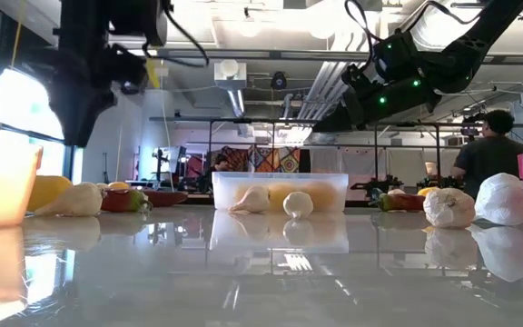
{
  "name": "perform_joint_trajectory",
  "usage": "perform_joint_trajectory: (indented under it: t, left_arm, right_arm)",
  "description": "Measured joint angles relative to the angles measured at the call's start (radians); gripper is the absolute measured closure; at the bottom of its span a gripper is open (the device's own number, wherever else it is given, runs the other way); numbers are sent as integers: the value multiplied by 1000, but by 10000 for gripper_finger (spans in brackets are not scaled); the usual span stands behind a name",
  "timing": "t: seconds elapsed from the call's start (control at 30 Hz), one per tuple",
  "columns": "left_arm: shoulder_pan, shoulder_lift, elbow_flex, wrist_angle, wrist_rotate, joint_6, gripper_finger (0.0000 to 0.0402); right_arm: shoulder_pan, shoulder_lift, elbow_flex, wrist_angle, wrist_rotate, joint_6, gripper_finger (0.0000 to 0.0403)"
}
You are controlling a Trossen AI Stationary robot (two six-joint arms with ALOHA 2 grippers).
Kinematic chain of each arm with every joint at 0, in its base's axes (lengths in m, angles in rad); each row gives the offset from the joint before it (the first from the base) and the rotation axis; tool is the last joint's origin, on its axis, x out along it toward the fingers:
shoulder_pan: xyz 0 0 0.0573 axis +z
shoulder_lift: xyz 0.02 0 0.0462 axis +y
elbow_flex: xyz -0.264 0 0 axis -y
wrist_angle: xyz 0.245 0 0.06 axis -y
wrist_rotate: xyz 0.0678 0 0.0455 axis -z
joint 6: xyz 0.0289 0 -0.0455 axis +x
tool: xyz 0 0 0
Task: Sort produce into baskets
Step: Put the bottom left lemon into the transparent bin
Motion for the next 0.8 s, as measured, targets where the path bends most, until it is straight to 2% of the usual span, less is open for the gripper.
perform_joint_trajectory:
  t: [0.13,0.27,0.67,0.8]
  left_arm:
    - [-14,42,-28,-7,0,35,186]
    - [-25,62,-63,1,21,37,165]
    - [-24,58,-185,122,56,18,163]
    - [-24,58,-189,158,62,17,175]
  right_arm:
    - [0,0,0,-15,0,-4,403]
    - [0,0,0,-17,0,-4,403]
    - [0,0,0,-18,0,-4,403]
    - [0,0,0,-18,0,-4,403]
